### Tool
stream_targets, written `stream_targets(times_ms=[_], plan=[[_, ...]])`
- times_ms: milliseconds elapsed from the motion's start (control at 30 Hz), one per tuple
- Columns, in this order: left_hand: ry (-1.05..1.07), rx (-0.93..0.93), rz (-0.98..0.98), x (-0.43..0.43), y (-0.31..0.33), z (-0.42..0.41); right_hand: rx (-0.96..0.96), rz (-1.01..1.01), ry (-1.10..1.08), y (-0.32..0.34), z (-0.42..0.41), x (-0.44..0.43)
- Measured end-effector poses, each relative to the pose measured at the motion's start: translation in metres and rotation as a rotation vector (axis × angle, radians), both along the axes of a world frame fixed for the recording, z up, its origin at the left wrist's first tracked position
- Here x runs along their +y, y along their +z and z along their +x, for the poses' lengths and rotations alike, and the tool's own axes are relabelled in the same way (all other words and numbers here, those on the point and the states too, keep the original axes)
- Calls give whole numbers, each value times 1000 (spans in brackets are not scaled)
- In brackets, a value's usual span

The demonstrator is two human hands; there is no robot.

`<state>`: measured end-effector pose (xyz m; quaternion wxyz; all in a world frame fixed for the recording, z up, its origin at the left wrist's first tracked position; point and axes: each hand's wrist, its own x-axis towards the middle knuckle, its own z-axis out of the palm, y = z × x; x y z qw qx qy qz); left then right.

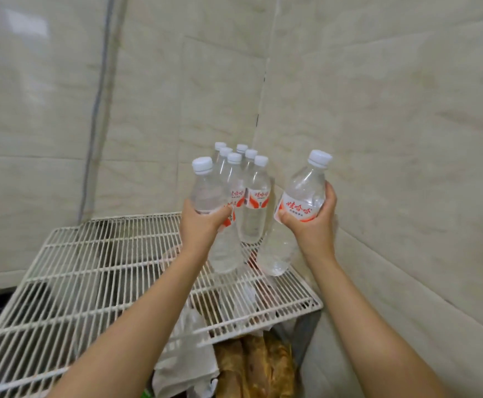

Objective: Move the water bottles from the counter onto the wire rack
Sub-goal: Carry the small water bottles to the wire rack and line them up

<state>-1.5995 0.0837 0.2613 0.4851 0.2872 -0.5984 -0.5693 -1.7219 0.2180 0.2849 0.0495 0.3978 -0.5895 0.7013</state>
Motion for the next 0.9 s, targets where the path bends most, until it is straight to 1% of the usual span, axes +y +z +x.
stream_targets(times_ms=[133, 233, 367, 467, 567, 700, 767, 833, 900], plan=[[84, -7, -4, -10, -19, -11, 31, 114, -20, -10, -46, -32], [87, 54, -39, -26, -24, -15, 21, 156, 85, -16, -69, -57], [84, 1, -31, -30, -26, -20, -2, 188, 202, -33, -80, -80], [110, -47, -30, -26, -24, -24, -43, 213, 251, -42, -80, -91], [102, -75, -47, -24, -22, -29, -23, 220, 273, -44, -80, -96], [91, -89, -64, -19, -23, -31, 31, 258, 146, -57, -78, -88], [90, -89, -75, -19, -23, -31, 48, 314, 6, -64, -73, -86], [85, -85, -82, -21, -23, -31, 72, 413, -169, -72, -68, -88], [80, -74, -86, -23, -25, -31, 75, 416, -217, -77, -62, -90]])
